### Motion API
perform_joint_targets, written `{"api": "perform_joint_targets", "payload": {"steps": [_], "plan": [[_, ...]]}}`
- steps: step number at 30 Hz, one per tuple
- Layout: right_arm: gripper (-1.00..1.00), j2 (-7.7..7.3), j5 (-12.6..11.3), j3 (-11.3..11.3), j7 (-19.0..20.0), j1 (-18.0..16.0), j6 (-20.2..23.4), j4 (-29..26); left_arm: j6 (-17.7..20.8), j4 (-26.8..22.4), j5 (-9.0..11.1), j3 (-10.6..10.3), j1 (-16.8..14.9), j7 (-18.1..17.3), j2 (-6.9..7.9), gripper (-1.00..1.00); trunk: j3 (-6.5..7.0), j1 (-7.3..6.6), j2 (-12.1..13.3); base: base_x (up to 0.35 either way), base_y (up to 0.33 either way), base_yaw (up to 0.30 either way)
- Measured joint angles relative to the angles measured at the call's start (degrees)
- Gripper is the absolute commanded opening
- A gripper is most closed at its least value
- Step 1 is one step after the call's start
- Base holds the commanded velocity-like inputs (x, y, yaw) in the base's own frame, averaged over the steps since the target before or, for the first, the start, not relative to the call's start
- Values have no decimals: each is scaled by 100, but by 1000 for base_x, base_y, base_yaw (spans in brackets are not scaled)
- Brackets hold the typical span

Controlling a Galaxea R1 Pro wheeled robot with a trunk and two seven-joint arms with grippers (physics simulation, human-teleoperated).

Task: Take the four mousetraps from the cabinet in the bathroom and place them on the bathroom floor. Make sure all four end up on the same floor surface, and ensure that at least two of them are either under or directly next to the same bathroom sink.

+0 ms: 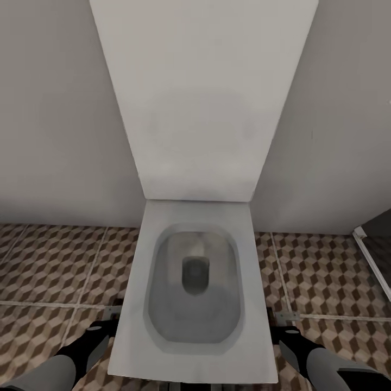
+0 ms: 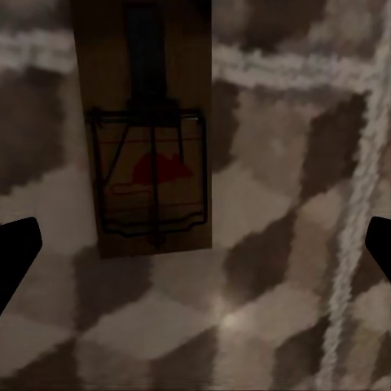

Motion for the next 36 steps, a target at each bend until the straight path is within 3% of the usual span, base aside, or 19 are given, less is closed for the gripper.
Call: {"api": "perform_joint_targets", "payload": {"steps": [36], "plan": [[100, -1, 0, 0, 0, -4, -8, -14, 25, -25, 22, 7, 6, -62, 8, 100, 0, 2, 0, -318, 0, 0]]}}
